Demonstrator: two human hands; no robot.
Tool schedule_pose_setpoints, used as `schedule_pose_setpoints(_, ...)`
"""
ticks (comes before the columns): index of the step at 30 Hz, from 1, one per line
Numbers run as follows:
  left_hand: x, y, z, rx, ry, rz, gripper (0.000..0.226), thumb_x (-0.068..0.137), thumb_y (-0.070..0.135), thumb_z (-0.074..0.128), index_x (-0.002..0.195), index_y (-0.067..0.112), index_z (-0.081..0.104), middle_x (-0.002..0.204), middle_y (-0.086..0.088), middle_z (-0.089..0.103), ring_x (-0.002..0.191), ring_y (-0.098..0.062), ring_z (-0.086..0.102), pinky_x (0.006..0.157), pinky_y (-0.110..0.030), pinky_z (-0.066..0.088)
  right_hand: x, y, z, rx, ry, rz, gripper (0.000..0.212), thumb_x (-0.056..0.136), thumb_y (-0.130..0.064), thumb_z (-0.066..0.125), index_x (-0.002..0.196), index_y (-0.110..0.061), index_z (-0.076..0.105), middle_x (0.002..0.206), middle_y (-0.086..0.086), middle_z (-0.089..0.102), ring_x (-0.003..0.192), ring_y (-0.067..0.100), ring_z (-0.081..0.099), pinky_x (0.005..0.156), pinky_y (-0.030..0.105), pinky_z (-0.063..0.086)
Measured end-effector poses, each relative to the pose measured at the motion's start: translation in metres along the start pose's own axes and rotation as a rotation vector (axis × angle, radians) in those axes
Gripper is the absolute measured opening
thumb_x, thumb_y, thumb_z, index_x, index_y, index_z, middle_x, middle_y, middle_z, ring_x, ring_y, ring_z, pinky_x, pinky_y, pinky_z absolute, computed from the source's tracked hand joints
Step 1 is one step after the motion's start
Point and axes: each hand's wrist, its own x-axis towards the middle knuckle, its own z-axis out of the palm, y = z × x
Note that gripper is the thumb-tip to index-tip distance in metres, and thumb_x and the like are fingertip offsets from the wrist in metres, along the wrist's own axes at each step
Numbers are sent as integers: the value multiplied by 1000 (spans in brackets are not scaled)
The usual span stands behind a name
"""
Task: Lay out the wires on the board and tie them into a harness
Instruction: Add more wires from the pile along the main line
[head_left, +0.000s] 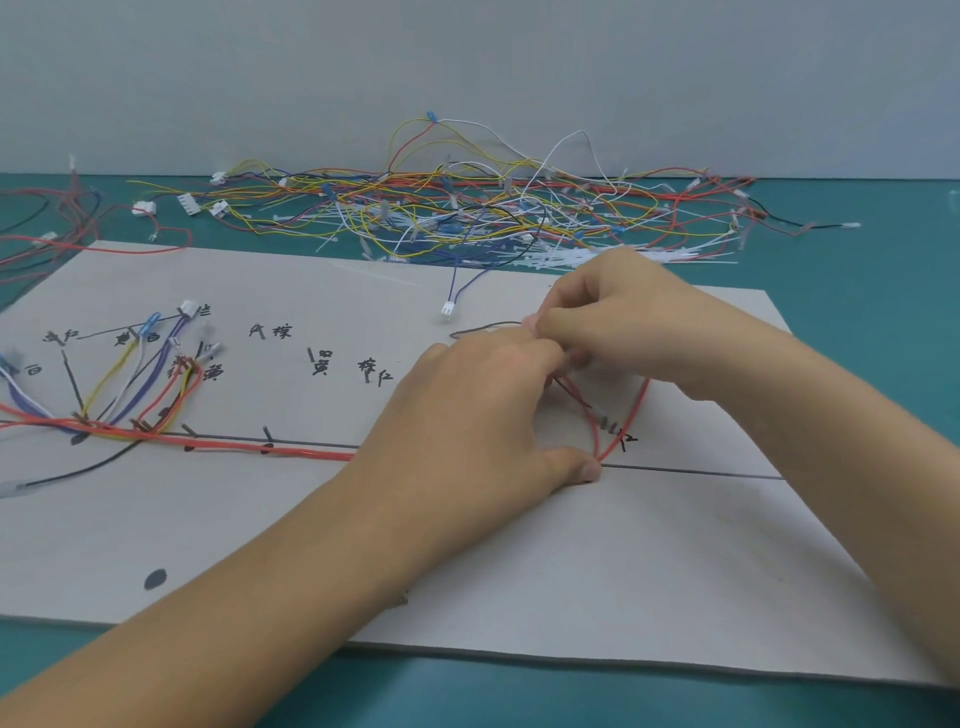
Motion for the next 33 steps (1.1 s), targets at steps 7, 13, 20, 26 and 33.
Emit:
schedule_pose_setpoints(7, -7, 7, 0, -6, 47, 7, 40, 75, 55, 83, 104, 33, 66, 101, 17, 65, 83, -9, 50, 81, -34, 47, 1, -10, 1, -150, -35, 1, 8, 77, -10, 74, 76, -16, 78, 71, 4, 75, 62, 12, 63, 62, 30, 55)
schedule_pose_setpoints(13, -9, 7, 1, -75, 51, 10, 32, 75, 47, 85, 100, 32, 69, 91, 22, 59, 78, -3, 40, 76, -28, 42, -1, -18, 3, -351, -2, 13, 12, 73, -10, 73, 75, -22, 75, 72, -3, 73, 66, 13, 67, 43, 16, 41)
schedule_pose_setpoints(20, -10, 8, -4, 35, 104, 8, 57, 67, 58, 82, 93, 35, 37, 71, 13, 54, 67, -12, 50, 61, -33, 31, -16, -22, -4, -404, 30, -67, 18, 65, -8, 77, 73, -24, 73, 67, -8, 72, 67, 9, 68, 53, 23, 49)
schedule_pose_setpoints(26, -5, -2, -5, 202, 117, -143, 81, 51, 87, 70, 92, 32, 27, 87, 14, 45, 82, -21, 43, 74, -39, 30, -36, -19, 4, -440, 142, -157, 29, 69, -3, 65, 83, -25, 77, 78, -9, 73, 72, 0, 65, 61, 18, 54)
schedule_pose_setpoints(33, -2, -13, -2, 145, 44, -173, 90, 43, 94, 57, 111, 39, 35, 105, 21, 42, 103, -13, 49, 83, -37, 30, -59, -21, 15, -463, 214, -176, 35, 77, -4, 62, 100, -25, 79, 96, -7, 76, 88, 13, 66, 80, 26, 52)
